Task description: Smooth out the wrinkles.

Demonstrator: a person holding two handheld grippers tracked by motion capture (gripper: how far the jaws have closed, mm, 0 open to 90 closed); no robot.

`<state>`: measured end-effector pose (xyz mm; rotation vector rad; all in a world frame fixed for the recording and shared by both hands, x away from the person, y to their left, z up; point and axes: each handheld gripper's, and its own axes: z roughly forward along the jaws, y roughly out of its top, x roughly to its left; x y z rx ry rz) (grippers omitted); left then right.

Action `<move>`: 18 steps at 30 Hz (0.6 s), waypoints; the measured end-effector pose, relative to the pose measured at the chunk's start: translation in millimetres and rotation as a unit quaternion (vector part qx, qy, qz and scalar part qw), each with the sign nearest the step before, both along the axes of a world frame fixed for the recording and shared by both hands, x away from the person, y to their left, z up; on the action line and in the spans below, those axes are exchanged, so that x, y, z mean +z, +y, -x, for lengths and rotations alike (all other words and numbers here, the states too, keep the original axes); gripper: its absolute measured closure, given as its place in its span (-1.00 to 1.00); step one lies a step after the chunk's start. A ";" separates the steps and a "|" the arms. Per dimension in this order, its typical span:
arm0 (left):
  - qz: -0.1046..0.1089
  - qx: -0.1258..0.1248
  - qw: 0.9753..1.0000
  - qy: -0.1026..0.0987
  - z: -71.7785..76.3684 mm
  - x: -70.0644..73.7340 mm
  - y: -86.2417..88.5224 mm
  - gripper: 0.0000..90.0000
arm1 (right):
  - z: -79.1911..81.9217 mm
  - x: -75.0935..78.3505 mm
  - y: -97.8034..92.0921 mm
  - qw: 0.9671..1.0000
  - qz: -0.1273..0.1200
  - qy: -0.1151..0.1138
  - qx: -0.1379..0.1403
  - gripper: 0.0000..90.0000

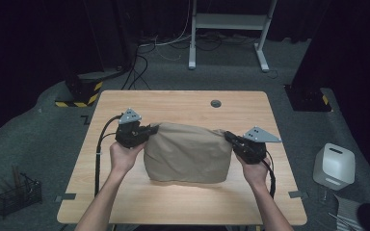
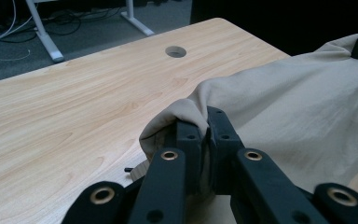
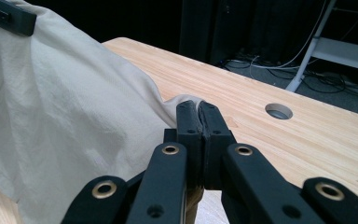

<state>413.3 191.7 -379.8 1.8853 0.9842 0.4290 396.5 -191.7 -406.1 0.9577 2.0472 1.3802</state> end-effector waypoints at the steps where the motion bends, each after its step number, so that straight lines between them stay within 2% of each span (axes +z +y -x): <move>1: 0.001 0.000 1.000 0.001 -0.6 -0.3 0.0 0.90 | -1.0 -0.5 0.1 1.000 0.000 0.001 0.000 0.97; 3: -0.003 -0.001 1.000 -0.001 -2.2 -1.1 0.1 0.90 | -2.6 -1.5 0.4 1.000 -0.001 0.002 -0.001 0.97; 6: -0.021 -0.003 1.000 -0.005 -3.5 -2.8 -2.4 0.90 | -5.4 -3.5 0.8 1.000 0.002 0.005 -0.003 0.97; 14: -0.009 0.001 1.000 0.007 -10.5 -6.9 -0.8 0.90 | -10.0 -7.7 2.7 1.000 0.007 0.010 -0.007 0.97; 18: -0.013 0.002 1.000 0.006 -13.9 -8.8 -1.0 0.89 | -14.7 -10.6 2.9 1.000 0.007 0.014 -0.008 0.97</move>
